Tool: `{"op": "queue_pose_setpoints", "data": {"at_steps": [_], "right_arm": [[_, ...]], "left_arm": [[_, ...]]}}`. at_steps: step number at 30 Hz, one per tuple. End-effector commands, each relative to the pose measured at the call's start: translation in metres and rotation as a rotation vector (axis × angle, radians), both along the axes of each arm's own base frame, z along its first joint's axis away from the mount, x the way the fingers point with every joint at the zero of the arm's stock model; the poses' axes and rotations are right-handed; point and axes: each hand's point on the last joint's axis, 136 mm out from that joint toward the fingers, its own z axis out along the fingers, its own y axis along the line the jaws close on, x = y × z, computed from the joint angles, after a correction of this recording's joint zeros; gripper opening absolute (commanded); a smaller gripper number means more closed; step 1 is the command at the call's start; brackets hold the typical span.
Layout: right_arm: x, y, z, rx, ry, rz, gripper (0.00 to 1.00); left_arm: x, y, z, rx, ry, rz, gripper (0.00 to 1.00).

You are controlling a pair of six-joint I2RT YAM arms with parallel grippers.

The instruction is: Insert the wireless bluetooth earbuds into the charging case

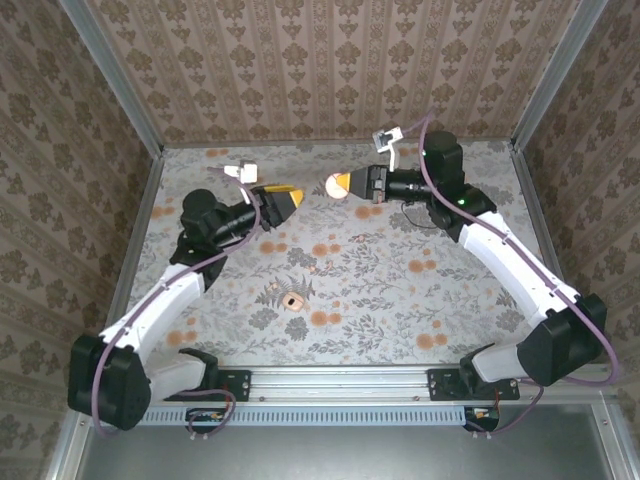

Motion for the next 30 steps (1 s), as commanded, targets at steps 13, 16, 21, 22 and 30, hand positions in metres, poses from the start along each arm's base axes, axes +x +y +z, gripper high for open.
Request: {"op": "queue_pose_setpoints", "data": {"at_steps": [13, 16, 21, 22, 30], "right_arm": [[-0.057, -0.004, -0.003, -0.197, -0.163, 0.236, 0.09], [-0.062, -0.001, -0.004, -0.206, -0.179, 0.251, 0.09], [-0.067, 0.005, -0.008, -0.217, -0.181, 0.276, 0.09], [-0.068, 0.006, -0.009, -0.217, -0.182, 0.279, 0.09], [-0.071, 0.010, -0.010, -0.216, -0.183, 0.300, 0.09]], "left_arm": [[-0.066, -0.029, 0.015, 0.138, -0.282, -0.432, 0.71], [-0.072, -0.046, 0.011, 0.130, -0.287, -0.468, 0.71], [-0.076, -0.065, 0.009, 0.105, -0.251, -0.521, 0.68], [-0.075, -0.066, 0.008, 0.101, -0.241, -0.526, 0.66], [-0.078, -0.072, 0.005, 0.089, -0.199, -0.570, 0.51]]}}
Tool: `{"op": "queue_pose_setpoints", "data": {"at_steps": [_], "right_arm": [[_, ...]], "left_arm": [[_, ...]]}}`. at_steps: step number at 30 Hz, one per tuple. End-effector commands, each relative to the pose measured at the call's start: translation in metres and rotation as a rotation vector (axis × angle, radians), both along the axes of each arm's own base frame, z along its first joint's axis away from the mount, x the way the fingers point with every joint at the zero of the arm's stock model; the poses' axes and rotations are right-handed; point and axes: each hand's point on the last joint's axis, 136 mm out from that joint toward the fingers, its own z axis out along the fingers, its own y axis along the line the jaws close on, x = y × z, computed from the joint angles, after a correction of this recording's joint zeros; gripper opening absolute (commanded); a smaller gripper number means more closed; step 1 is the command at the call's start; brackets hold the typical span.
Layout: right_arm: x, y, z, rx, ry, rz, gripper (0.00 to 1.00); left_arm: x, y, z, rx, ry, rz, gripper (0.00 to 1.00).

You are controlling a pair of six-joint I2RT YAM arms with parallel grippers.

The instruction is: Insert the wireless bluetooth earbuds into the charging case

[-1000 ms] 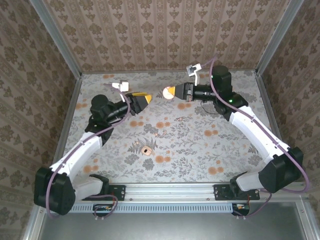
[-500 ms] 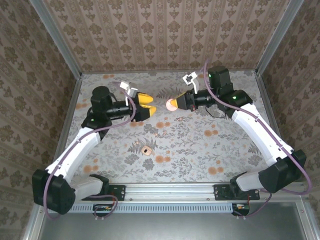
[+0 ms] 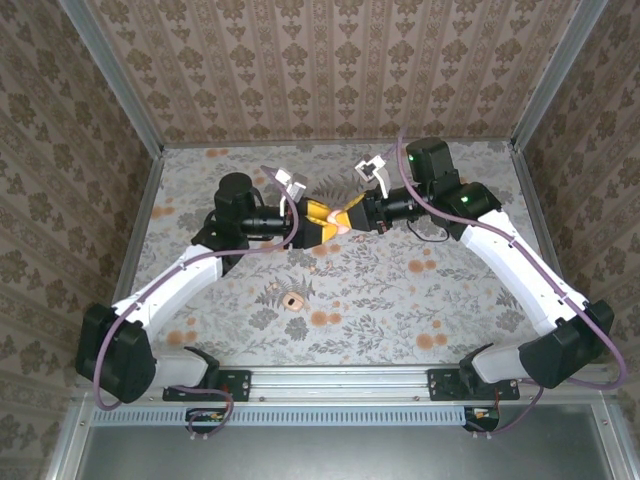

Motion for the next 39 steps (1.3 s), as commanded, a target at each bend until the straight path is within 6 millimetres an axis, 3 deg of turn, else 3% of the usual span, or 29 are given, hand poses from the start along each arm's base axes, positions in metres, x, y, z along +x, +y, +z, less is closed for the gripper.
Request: {"op": "queue_pose_setpoints", "data": {"at_steps": [1, 5, 8, 12, 18, 29, 39], "right_arm": [[-0.010, 0.001, 0.016, 0.025, -0.035, 0.040, 0.09], [-0.010, 0.001, 0.017, 0.026, -0.034, 0.041, 0.09], [-0.010, 0.001, 0.017, 0.026, -0.034, 0.039, 0.09], [-0.010, 0.002, 0.017, 0.030, -0.027, 0.042, 0.09], [-0.001, -0.002, 0.018, 0.066, 0.026, 0.010, 0.23], [0.026, -0.006, -0.002, 0.074, 0.130, -0.049, 0.40], [0.030, -0.014, -0.009, 0.073, 0.153, -0.082, 0.45]], "left_arm": [[-0.007, -0.002, 0.018, -0.034, -0.030, -0.050, 0.50], [-0.009, -0.004, 0.016, -0.028, -0.021, -0.066, 0.38], [-0.008, -0.005, 0.015, -0.022, -0.019, -0.067, 0.35], [-0.009, -0.005, 0.013, -0.020, -0.022, -0.072, 0.18], [-0.011, -0.003, 0.009, -0.018, -0.055, -0.054, 0.00], [-0.017, 0.002, 0.013, -0.084, -0.132, -0.046, 0.00], [-0.012, 0.005, 0.010, -0.084, -0.148, 0.008, 0.00]]}}
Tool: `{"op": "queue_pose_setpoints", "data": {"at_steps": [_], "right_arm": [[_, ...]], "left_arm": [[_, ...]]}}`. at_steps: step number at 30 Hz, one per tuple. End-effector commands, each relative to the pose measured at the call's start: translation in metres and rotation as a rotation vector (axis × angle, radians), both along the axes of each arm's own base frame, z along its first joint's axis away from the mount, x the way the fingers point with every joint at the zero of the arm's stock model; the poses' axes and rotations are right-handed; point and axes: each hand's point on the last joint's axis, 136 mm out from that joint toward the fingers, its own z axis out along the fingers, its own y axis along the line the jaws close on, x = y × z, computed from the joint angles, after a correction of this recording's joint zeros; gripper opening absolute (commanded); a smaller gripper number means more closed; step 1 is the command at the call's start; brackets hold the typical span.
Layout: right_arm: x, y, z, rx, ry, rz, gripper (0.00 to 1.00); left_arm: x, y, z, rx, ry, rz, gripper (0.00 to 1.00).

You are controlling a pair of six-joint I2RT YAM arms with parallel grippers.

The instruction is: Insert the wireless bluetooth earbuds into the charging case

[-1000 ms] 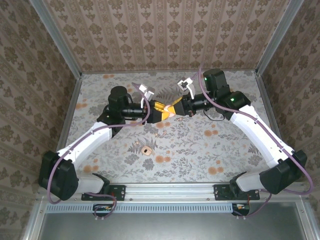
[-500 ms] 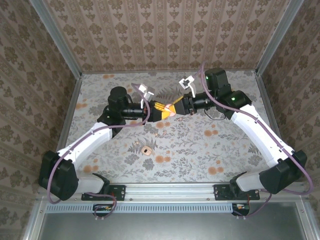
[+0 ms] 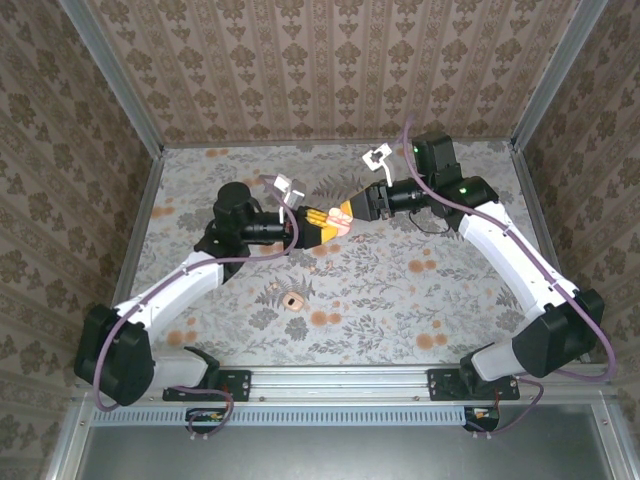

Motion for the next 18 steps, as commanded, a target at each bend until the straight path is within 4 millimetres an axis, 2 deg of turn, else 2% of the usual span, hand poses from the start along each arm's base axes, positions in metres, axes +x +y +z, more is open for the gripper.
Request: {"op": "queue_pose_setpoints", "data": {"at_steps": [1, 6, 7, 11, 14, 17, 18], "right_arm": [[0.000, -0.002, 0.002, 0.019, 0.004, -0.009, 0.46], [0.007, -0.009, 0.009, 0.025, 0.000, -0.066, 0.50], [0.003, -0.013, 0.020, 0.033, -0.027, -0.084, 0.50], [0.013, -0.025, 0.020, 0.059, -0.003, -0.161, 0.54], [0.030, -0.036, 0.007, 0.052, 0.048, -0.267, 0.56], [0.052, -0.053, -0.027, -0.058, 0.145, -0.438, 0.53], [0.053, -0.055, -0.035, -0.073, 0.177, -0.460, 0.52]], "left_arm": [[-0.003, 0.005, 0.015, -0.041, -0.079, 0.016, 0.00], [0.007, 0.012, 0.008, -0.031, -0.068, 0.072, 0.00], [0.009, 0.014, 0.006, -0.027, -0.065, 0.087, 0.00], [0.016, 0.026, -0.004, -0.007, -0.072, 0.167, 0.00], [0.021, 0.036, -0.014, 0.026, -0.080, 0.233, 0.00], [0.024, 0.047, -0.023, 0.061, -0.097, 0.303, 0.00], [0.023, 0.050, -0.026, 0.073, -0.106, 0.323, 0.00]]}}
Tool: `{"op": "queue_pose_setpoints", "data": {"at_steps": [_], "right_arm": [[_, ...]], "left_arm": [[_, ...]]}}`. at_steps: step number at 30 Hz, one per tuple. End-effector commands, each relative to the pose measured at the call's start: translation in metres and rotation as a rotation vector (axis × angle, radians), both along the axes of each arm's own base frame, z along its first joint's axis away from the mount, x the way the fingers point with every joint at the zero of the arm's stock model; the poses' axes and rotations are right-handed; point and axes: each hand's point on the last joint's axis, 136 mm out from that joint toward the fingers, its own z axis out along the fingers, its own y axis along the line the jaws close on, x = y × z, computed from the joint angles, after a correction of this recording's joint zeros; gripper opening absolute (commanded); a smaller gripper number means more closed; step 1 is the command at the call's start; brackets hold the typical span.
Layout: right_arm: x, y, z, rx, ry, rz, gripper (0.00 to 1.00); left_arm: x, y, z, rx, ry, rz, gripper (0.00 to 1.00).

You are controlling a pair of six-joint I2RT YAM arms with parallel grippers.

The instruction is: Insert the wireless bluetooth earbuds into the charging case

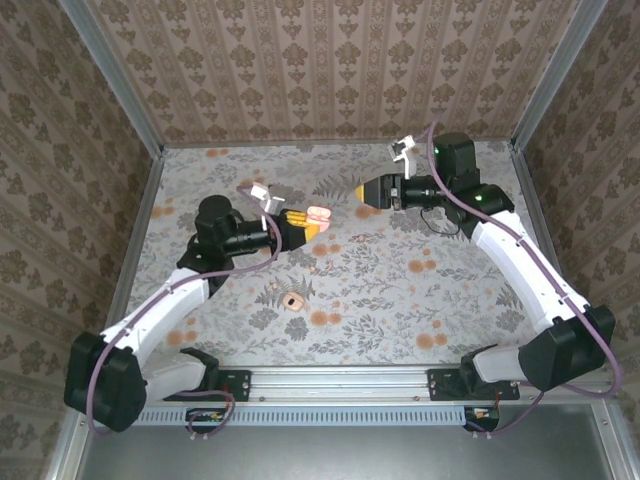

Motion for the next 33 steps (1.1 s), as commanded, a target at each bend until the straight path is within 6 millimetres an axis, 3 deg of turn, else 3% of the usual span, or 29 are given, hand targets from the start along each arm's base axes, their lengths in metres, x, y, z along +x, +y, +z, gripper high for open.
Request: {"op": "queue_pose_setpoints", "data": {"at_steps": [1, 7, 13, 17, 23, 33], "right_arm": [[0.025, -0.012, -0.053, -0.075, 0.186, -0.170, 0.52], [0.023, 0.010, -0.126, -0.207, 0.325, -0.232, 0.51], [0.015, 0.034, -0.198, -0.438, 0.435, -0.295, 0.46], [0.008, 0.044, -0.233, -0.589, 0.482, -0.308, 0.43], [0.004, 0.058, -0.260, -0.720, 0.519, -0.310, 0.35], [0.006, 0.062, -0.291, -0.825, 0.577, -0.316, 0.35]], "left_arm": [[0.002, 0.013, -0.011, 0.054, -0.056, 0.094, 0.00], [0.008, 0.035, -0.022, 0.089, -0.079, 0.203, 0.00], [0.007, 0.041, -0.032, 0.130, -0.073, 0.227, 0.00], [0.005, 0.044, -0.037, 0.148, -0.071, 0.240, 0.00], [0.001, 0.047, -0.043, 0.167, -0.071, 0.246, 0.00], [-0.003, 0.047, -0.046, 0.181, -0.078, 0.229, 0.00]]}}
